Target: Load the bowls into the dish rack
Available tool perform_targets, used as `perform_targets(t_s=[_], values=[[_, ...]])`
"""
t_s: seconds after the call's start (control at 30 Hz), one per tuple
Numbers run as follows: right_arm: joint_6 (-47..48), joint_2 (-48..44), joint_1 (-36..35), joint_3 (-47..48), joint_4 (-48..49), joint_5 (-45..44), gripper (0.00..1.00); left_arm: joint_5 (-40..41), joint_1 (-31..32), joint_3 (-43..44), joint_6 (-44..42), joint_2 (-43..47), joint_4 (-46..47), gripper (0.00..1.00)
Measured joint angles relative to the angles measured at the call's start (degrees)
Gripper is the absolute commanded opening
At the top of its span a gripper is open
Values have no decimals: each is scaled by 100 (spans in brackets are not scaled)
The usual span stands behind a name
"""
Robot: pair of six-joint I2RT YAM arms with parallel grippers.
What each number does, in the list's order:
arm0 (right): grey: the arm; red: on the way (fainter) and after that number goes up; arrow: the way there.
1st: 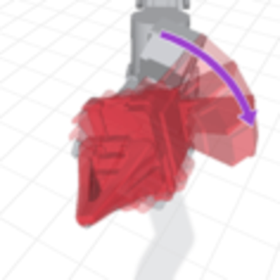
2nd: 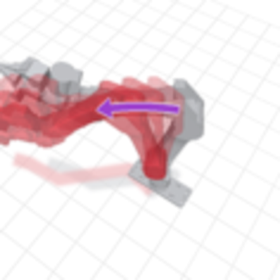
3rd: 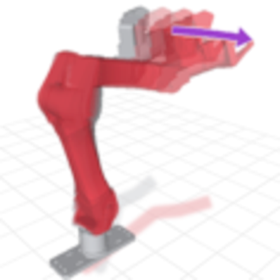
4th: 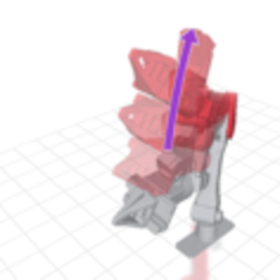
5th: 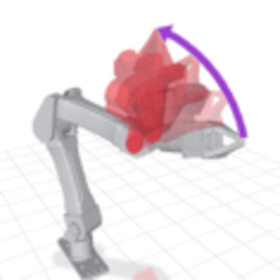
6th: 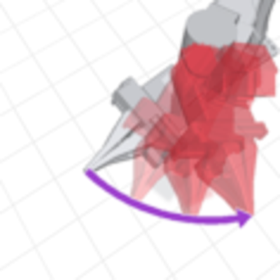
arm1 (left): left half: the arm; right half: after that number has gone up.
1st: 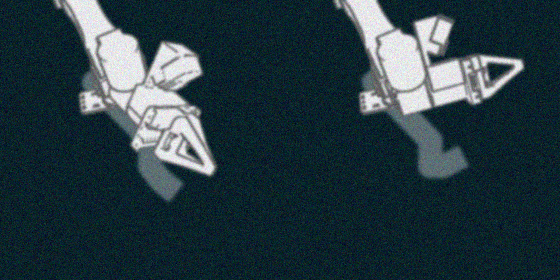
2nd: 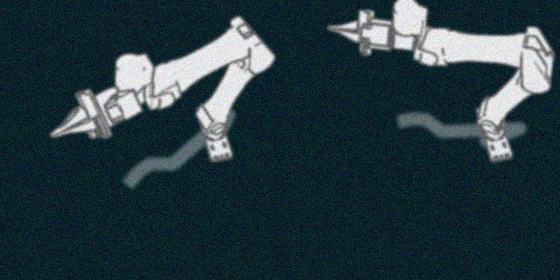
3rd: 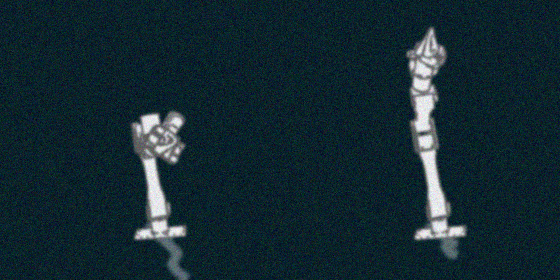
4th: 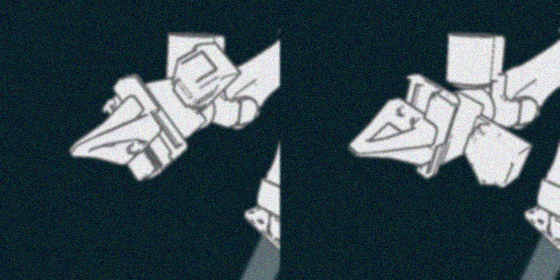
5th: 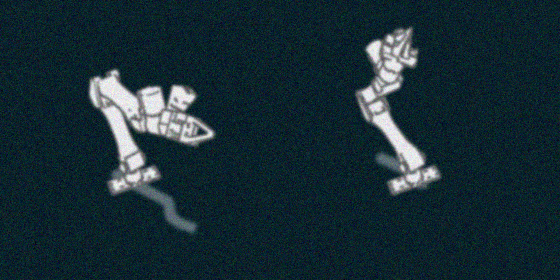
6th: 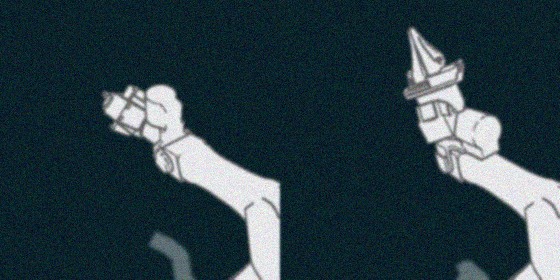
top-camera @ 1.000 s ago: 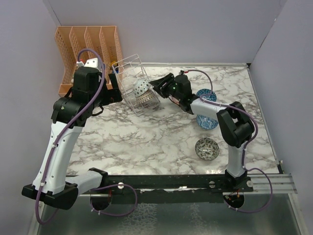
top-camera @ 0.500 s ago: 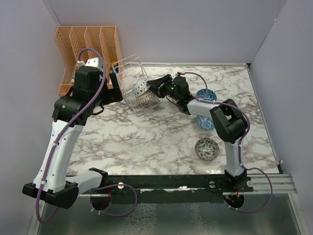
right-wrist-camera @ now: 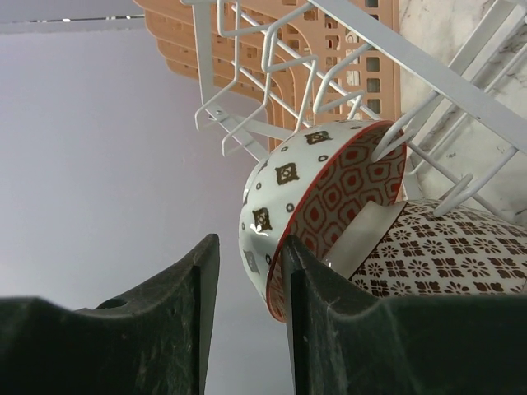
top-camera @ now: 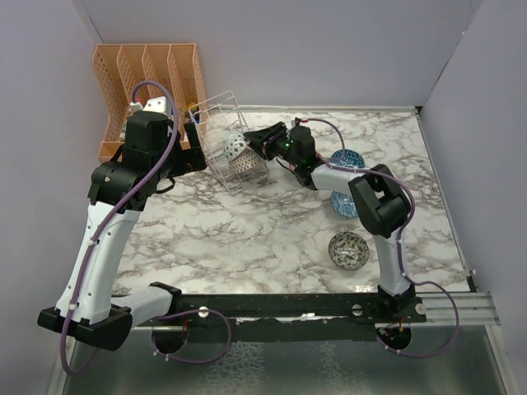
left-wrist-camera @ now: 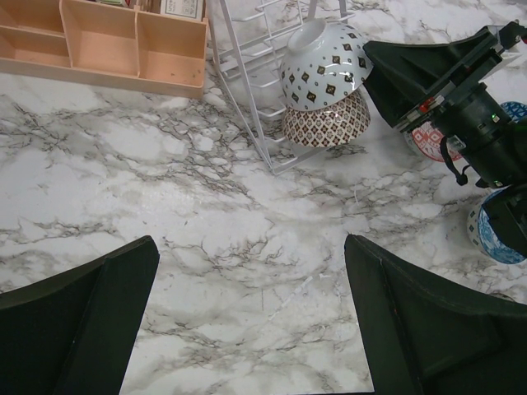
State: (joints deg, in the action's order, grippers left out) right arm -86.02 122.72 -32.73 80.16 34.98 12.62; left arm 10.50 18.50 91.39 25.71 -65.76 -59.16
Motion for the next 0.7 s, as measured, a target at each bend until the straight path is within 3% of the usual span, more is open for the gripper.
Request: perform_targets(t_s=[0.1, 0.37, 0.7], values=[[-37, 46, 0, 20, -7, 31, 31, 2, 0, 0, -2, 0, 0, 99], [-155, 129, 0, 39, 162, 70, 3, 2, 0, 0, -17, -4, 0, 99], [-234, 323, -33, 214, 573, 149, 1, 4, 0, 0, -17, -22, 4, 99]])
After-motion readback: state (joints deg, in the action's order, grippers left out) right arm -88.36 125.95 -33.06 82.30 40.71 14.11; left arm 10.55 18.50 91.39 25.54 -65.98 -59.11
